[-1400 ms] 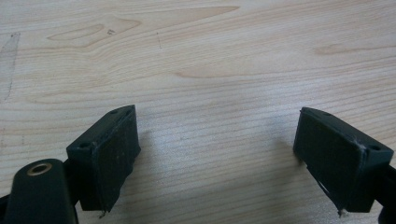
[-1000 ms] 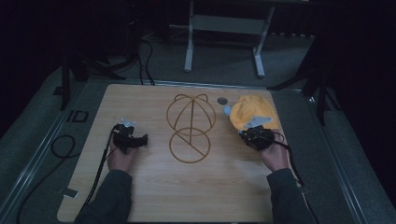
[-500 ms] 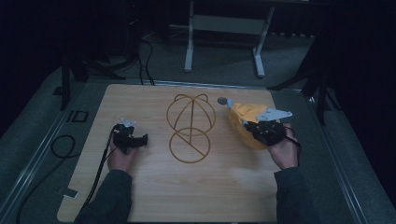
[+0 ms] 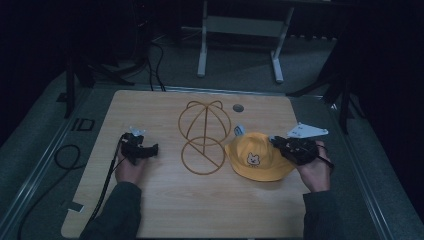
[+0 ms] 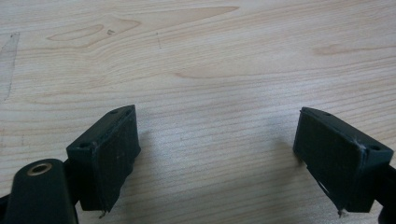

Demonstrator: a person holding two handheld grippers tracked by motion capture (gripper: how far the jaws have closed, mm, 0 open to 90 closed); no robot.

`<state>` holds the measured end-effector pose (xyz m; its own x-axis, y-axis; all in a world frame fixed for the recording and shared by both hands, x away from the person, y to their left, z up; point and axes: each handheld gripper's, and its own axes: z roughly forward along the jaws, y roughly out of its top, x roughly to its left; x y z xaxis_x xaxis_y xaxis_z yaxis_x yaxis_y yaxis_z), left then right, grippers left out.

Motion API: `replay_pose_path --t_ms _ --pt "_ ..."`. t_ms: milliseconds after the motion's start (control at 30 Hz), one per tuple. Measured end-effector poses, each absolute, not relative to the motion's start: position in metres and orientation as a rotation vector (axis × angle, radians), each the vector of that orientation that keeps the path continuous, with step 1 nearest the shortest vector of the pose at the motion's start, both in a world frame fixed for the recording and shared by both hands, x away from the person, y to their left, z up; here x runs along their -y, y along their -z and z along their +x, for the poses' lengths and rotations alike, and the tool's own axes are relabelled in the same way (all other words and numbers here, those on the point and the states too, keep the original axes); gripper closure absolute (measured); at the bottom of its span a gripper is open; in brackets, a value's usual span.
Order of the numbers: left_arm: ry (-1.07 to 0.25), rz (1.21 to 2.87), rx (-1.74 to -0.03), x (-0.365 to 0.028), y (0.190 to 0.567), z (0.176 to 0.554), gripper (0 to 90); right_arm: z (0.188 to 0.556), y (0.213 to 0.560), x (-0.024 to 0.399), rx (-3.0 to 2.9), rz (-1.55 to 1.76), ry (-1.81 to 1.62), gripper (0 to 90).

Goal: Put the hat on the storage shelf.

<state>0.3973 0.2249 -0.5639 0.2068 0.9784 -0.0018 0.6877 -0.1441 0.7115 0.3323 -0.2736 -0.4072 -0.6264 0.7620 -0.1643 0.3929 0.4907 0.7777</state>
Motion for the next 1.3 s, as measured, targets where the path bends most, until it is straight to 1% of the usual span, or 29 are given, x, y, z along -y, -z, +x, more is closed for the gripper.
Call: replay_pose_path --t_ms 100,367,667,967,1300 --pt "-0.643 1.901 -1.544 -0.225 0.564 0.397 14.4 0.329 0.405 0.277 -2.262 0.927 -1.000 74.5" --pt "-0.643 1.901 -1.543 -0.225 0.564 0.397 14.4 0.339 0.407 0.267 -2.343 0.897 -0.914 69.3" --pt "-0.643 1.900 -1.544 -0.225 0.564 0.397 14.4 0.353 0.409 0.260 -2.387 0.908 -0.861 66.7" --pt "-0.643 1.901 -1.544 -0.225 0.564 0.397 14.4 0.364 0.408 0.251 -2.467 0.898 -0.774 61.5" --pt "-0.642 1.901 -1.543 -0.225 0.564 0.397 14.4 0.377 0.409 0.239 -2.547 0.891 -0.675 58.7"
